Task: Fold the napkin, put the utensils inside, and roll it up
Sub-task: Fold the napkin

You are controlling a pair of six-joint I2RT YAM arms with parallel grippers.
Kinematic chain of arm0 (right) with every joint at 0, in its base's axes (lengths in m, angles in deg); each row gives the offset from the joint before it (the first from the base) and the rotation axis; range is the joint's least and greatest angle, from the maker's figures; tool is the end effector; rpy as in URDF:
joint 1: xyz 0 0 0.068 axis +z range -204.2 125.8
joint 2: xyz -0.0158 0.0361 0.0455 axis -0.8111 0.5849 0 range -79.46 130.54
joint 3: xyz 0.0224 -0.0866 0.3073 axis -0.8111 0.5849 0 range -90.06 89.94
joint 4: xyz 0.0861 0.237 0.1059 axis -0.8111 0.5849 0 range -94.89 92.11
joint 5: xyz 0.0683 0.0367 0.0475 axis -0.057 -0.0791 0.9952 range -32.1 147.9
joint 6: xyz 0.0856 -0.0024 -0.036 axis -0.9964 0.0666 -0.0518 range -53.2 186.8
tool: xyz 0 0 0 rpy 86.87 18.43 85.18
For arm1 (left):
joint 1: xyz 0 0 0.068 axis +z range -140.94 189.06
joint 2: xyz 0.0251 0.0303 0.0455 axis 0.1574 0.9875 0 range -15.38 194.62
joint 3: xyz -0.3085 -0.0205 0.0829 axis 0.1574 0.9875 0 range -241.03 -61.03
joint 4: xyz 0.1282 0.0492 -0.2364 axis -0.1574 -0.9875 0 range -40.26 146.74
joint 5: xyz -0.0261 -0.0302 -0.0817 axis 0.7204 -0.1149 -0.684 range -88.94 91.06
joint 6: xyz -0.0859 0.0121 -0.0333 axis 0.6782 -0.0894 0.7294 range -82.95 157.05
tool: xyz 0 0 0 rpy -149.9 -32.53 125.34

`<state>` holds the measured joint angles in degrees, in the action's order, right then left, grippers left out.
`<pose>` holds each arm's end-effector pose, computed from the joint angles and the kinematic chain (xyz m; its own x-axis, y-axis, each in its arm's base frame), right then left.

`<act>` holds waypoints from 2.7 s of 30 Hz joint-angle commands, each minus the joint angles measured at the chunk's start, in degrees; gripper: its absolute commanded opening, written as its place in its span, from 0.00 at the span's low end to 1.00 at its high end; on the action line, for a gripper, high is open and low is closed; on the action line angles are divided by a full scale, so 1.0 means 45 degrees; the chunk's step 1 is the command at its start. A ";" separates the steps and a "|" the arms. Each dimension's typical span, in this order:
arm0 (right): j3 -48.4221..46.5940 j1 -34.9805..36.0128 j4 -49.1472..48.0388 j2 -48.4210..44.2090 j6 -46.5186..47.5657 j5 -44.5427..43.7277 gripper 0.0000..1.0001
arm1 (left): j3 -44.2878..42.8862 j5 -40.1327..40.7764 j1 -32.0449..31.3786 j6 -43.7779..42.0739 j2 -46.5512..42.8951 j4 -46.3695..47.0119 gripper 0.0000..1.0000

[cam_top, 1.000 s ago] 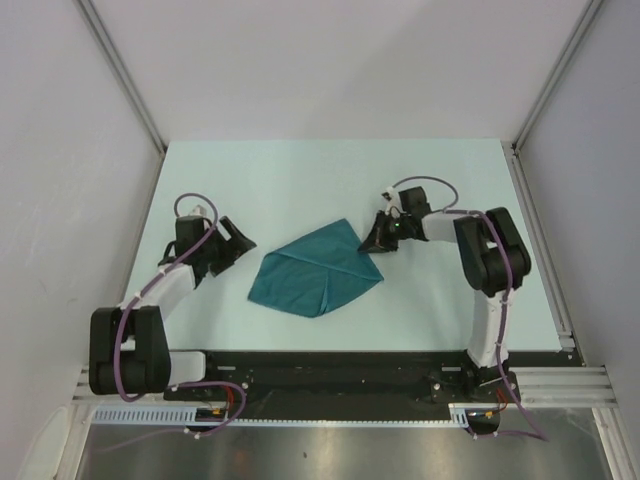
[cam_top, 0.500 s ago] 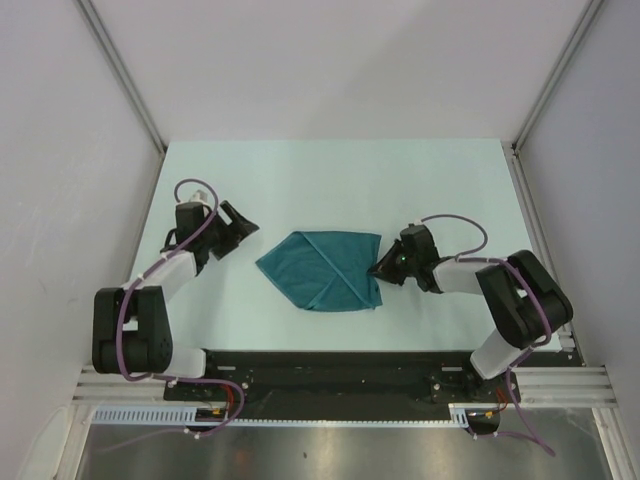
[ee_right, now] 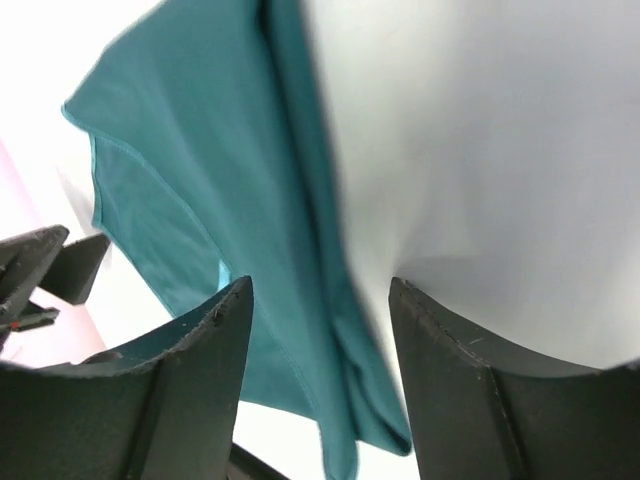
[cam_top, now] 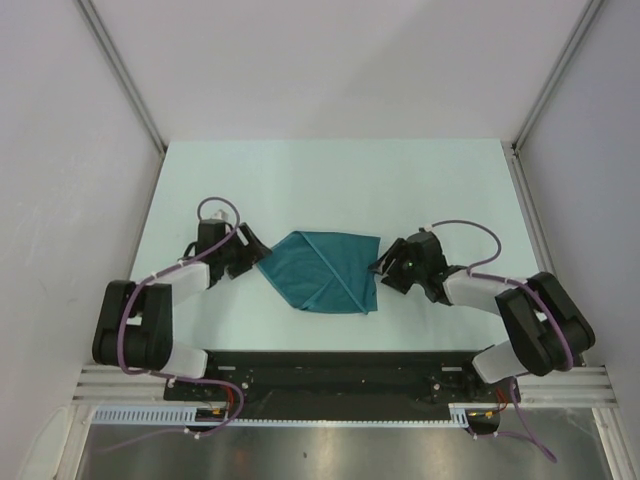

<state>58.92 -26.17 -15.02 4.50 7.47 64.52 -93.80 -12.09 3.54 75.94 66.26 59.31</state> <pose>0.2653 0.1521 0.1480 -0.7716 0.5571 -0.3070 0.2397 0.7017 0.6710 0.2934 -0.0476 0.1558 -0.7171 -0.5450 -0.4345 -0.2572 0.7863 -0.5617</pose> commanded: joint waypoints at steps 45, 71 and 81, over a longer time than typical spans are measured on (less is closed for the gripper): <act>-0.2285 -0.3436 0.1002 0.1262 0.5489 0.4485 0.57 | -0.4671 0.0031 -0.0102 -0.0010 0.3948 -0.1039 0.00; -0.2851 -0.3202 -0.0815 0.4661 0.5040 0.5953 0.50 | -0.4377 0.1085 0.0367 -0.0597 0.3049 -0.0961 0.81; -0.2656 -0.2851 -0.1713 0.5364 0.4298 0.5874 0.17 | -0.4085 0.1105 0.0367 -0.0596 0.1606 -0.1371 0.84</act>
<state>46.09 -39.79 -24.20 25.83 27.31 93.21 -112.16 -8.04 4.85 73.50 78.92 53.50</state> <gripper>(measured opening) 0.295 0.817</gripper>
